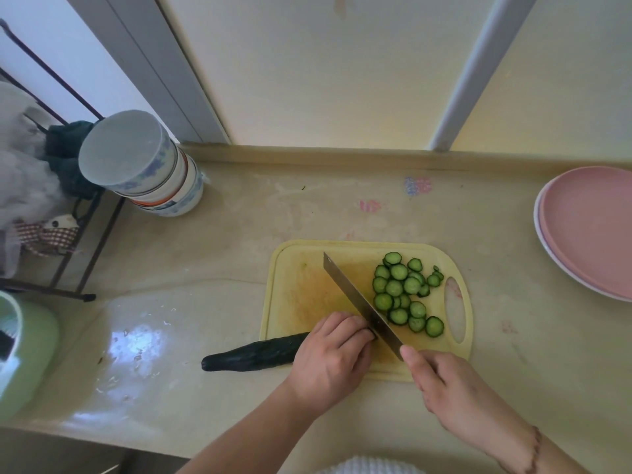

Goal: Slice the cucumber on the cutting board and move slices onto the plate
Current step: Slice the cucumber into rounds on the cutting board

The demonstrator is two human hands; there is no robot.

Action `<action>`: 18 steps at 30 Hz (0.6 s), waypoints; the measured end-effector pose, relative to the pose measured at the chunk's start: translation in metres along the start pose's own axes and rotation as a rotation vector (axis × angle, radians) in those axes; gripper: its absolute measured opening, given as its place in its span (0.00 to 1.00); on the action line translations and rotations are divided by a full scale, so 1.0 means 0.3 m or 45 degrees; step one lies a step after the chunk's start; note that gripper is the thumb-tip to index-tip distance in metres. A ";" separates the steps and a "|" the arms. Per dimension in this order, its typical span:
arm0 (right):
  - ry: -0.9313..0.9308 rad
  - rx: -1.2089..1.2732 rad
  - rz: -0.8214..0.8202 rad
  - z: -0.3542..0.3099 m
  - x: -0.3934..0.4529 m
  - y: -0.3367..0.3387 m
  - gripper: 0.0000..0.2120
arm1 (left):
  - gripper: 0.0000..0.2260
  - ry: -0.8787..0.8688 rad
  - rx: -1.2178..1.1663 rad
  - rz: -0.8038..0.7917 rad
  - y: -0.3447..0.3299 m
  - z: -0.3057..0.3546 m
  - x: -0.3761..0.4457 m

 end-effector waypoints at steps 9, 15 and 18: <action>0.012 0.081 -0.021 -0.056 -0.050 0.020 0.33 | 0.03 -0.003 0.001 0.011 -0.003 -0.004 -0.002; 0.010 0.060 -0.055 -0.052 -0.042 0.015 0.28 | 0.03 -0.011 0.006 0.011 -0.003 -0.002 -0.001; 0.018 0.045 -0.067 -0.045 -0.023 0.002 0.27 | 0.02 -0.025 0.009 0.013 -0.006 -0.001 -0.006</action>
Point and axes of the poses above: each hand's wrist, its own x-axis towards the middle knuckle, its own y-axis out of the back of the hand, z = x × y, the point moved 8 cm from there along x, towards the middle knuckle, and after that the axes turned 11 degrees about y, right-handed, at the moved point
